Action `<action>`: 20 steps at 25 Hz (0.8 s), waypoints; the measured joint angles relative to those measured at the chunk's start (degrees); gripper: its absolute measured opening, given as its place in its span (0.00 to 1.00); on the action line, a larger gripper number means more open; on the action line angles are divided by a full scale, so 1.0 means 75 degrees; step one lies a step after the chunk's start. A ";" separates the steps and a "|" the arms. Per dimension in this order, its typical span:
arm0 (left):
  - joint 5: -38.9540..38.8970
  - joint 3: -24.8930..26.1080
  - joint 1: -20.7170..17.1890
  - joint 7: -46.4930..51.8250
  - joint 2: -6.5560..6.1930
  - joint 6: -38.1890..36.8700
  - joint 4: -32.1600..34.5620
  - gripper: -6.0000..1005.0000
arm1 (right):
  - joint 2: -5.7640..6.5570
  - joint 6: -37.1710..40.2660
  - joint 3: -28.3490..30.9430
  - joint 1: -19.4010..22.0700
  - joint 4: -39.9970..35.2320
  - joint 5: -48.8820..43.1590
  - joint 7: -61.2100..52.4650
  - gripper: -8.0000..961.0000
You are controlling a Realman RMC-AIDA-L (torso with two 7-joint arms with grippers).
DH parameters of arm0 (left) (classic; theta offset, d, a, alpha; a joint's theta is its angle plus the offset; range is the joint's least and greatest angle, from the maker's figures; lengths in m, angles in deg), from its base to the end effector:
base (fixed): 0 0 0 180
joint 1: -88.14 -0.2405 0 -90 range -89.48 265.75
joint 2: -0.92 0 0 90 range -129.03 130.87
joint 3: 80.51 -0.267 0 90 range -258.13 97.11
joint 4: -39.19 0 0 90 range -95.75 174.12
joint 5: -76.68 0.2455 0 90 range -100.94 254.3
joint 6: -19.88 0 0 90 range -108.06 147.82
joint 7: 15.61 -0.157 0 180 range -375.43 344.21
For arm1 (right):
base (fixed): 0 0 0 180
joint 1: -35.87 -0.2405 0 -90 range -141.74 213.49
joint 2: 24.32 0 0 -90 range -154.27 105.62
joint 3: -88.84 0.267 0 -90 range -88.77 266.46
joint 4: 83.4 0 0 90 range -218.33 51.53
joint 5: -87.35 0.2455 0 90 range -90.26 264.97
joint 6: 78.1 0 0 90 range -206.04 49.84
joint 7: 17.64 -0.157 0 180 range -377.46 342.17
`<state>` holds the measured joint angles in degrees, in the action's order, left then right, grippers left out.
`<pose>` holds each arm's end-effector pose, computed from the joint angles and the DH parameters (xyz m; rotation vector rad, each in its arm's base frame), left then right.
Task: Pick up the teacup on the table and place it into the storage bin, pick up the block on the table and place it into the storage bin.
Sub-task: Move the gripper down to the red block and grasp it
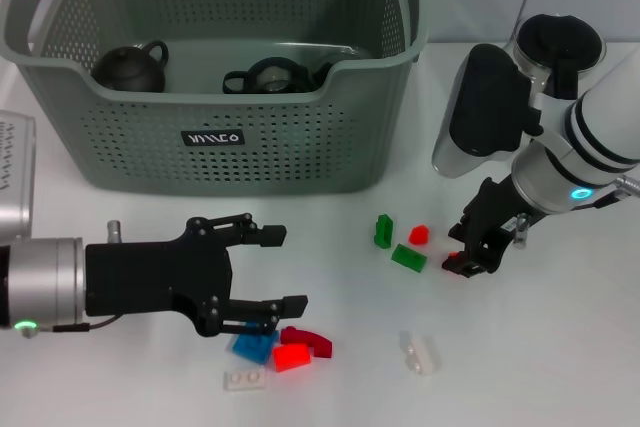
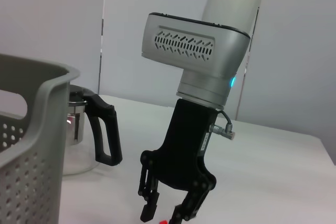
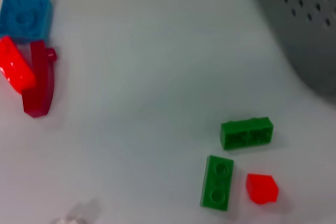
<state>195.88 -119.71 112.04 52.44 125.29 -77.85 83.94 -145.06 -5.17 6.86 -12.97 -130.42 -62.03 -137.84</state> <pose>-0.2901 0.3156 -0.0346 -2.8447 -0.3729 -0.7050 0.1959 0.4288 -0.0959 -2.8359 0.3452 -0.7080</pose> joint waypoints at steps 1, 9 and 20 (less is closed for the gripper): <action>0.0001 0.0001 0.0000 0.0000 0.0000 0.0000 -0.0021 0.84 | -0.0001 -0.0011 -0.0008 0.0003 0.0007 0.0026 -0.0001 0.56; 0.0020 0.0012 -0.0029 -0.0003 0.0000 0.0000 -0.0050 0.84 | -0.0004 -0.0111 -0.0066 0.0045 0.0033 0.0148 0.0007 0.43; 0.0034 0.0136 -0.0060 -0.0003 0.0000 -0.0001 -0.0050 0.84 | -0.0004 -0.0263 -0.0168 0.0067 0.0235 0.0245 0.0019 0.42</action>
<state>196.13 -118.69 111.59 52.41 125.29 -77.85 83.56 -145.09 -7.15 5.60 -12.47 -128.66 -60.19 -137.70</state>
